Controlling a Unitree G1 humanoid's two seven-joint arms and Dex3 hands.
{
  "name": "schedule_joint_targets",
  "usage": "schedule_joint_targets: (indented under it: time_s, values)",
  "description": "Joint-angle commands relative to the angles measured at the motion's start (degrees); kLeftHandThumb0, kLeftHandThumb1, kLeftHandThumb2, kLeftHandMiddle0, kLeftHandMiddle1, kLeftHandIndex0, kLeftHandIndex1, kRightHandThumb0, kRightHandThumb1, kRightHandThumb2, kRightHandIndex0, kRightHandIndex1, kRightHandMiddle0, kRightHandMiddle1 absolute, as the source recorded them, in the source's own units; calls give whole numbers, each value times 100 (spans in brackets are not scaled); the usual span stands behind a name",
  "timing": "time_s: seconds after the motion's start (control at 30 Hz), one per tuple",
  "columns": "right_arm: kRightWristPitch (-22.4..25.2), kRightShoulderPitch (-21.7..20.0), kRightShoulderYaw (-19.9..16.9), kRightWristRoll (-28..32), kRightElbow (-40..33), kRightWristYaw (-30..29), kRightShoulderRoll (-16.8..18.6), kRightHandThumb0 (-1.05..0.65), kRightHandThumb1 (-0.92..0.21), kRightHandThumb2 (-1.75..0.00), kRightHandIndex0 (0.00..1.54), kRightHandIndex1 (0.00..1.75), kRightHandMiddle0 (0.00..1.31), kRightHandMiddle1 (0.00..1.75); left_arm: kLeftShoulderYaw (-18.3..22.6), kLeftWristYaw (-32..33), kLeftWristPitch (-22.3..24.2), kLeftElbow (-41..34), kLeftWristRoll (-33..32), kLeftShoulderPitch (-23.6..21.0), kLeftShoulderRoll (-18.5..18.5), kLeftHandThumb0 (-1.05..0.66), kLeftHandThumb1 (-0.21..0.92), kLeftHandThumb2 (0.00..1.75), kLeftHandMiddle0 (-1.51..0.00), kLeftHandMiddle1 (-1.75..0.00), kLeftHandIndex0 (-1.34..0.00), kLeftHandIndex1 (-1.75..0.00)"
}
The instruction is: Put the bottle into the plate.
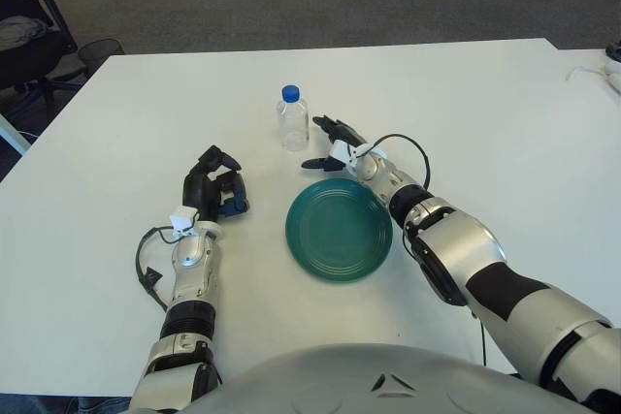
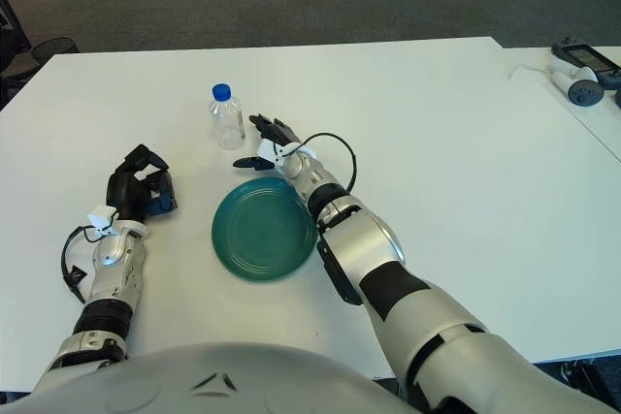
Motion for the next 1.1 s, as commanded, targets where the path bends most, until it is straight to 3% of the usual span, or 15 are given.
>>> schedule_joint_targets:
  time_s: [0.0, 0.07, 0.13, 0.33, 0.73, 1.07]
  values:
    - [-439, -211, 57, 111, -41, 343, 1179, -86, -83, -18, 0, 23, 0, 20, -39, 131, 92, 517, -22, 506, -336, -59, 8, 161, -131, -175, -82, -175]
    - [-474, -234, 22, 156, -40, 367, 1187, -82, -67, -50, 2, 16, 0, 24, -40, 123, 103, 524, -19, 515, -333, -59, 7, 163, -130, -175, -83, -175]
    - [-484, -265, -20, 202, -34, 407, 1198, -79, -59, -65, 3, 13, 0, 27, -38, 108, 96, 556, -20, 512, -332, -59, 7, 163, -130, -175, -83, -175]
    - [-566, -363, -87, 323, -62, 479, 1297, -75, -48, -86, 5, 10, 0, 38, -62, 84, 129, 701, 22, 469, -297, -59, 7, 162, -129, -175, -82, -175]
    - [-716, -341, -129, 458, -90, 595, 1384, -72, -47, -85, 7, 8, 0, 35, -47, 62, 86, 958, 12, 382, -319, -59, 7, 163, -129, -175, -83, -175]
    - [-824, -247, -78, 414, -43, 559, 1430, -81, -71, -50, 7, 5, 0, 33, -17, 216, 170, 1023, 44, 328, -346, -59, 6, 163, -130, -175, -83, -175]
